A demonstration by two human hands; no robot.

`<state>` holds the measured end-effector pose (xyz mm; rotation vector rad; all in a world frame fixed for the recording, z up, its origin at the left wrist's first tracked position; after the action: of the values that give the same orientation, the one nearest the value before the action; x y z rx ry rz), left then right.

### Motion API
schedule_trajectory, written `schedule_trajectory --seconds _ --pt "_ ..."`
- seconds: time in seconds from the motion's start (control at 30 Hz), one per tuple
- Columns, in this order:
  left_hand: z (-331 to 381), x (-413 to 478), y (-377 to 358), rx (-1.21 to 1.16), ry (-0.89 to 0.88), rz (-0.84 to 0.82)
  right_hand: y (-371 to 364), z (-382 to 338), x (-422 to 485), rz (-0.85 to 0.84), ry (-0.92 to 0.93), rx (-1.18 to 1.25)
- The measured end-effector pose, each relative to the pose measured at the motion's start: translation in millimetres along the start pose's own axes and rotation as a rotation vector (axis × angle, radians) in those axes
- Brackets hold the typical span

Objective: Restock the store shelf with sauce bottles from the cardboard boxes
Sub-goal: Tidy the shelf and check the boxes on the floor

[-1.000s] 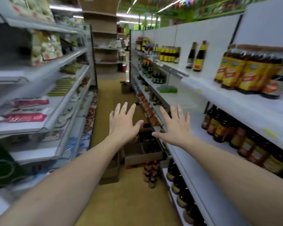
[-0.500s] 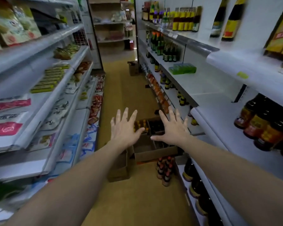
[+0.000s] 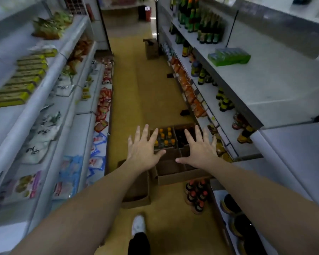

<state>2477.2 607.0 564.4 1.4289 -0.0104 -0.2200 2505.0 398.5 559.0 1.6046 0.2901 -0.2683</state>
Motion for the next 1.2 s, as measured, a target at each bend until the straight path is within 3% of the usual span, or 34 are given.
schedule_trajectory --seconds 0.27,0.43,0.6,0.83,0.93,1.03,1.2 --pt "-82 123 -18 -0.045 -0.062 -0.263 -52 -14 93 -0.241 -0.237 0.164" --pt "-85 202 -55 -0.113 -0.087 -0.353 -84 7 147 -0.246 -0.330 0.273" --pt "-69 276 -161 -0.221 -0.142 -0.449 -152 52 230 -0.233 -0.494 0.407" --pt "-29 349 -358 -0.388 -0.102 -0.496 -318 127 343 -0.296 -0.698 0.544" --pt "-6 374 -427 -0.488 -0.159 -0.424 -375 156 376 -0.253 -0.744 0.607" --pt "20 405 -481 -0.550 -0.186 -0.421 -412 179 407 -0.108 -0.847 0.736" --pt "61 448 -539 -0.640 -0.161 -0.449 -457 187 451 0.162 -1.312 1.205"
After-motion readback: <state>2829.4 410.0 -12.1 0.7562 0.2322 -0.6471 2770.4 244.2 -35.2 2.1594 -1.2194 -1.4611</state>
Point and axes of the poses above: each hand's wrist, its own x-axis towards the middle knuckle, its own y-axis out of the back of the hand, z = x × y, the point moved 3 cm from there along x, towards the middle knuckle, and after that the axes turned 7 degrees about -y, right-handed, at the moved point
